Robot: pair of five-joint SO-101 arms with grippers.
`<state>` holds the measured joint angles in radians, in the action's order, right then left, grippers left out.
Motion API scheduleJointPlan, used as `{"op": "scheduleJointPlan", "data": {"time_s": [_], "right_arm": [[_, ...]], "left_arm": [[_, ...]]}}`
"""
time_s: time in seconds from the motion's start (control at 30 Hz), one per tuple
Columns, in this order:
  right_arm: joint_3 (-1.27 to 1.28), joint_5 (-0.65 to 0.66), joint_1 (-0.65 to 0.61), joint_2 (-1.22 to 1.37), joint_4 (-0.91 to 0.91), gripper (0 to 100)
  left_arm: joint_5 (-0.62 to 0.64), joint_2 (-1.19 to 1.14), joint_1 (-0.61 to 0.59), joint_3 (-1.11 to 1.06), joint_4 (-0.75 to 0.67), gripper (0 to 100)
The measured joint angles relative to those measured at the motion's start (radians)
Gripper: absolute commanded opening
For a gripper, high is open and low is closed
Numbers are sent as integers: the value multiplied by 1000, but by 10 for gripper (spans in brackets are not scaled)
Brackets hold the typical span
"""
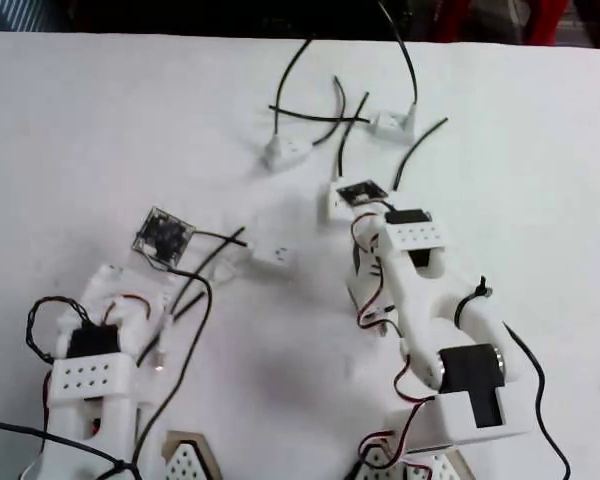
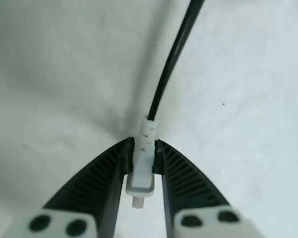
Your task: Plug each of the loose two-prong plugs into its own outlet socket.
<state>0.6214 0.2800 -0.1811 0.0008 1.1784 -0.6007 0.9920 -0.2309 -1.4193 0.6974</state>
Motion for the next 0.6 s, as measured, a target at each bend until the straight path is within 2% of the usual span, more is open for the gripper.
{"op": "scheduleJointPlan", "data": {"time_s": [0.3,0.47,0.6], "right_arm": [[0,2,-2,0,0,97],[0,2,-2,0,0,15],[0,0,0,0,0,16]], "left_arm": [[0,0,0,0,0,26],[0,0,0,0,0,26],[0,0,0,0,0,26]]}}
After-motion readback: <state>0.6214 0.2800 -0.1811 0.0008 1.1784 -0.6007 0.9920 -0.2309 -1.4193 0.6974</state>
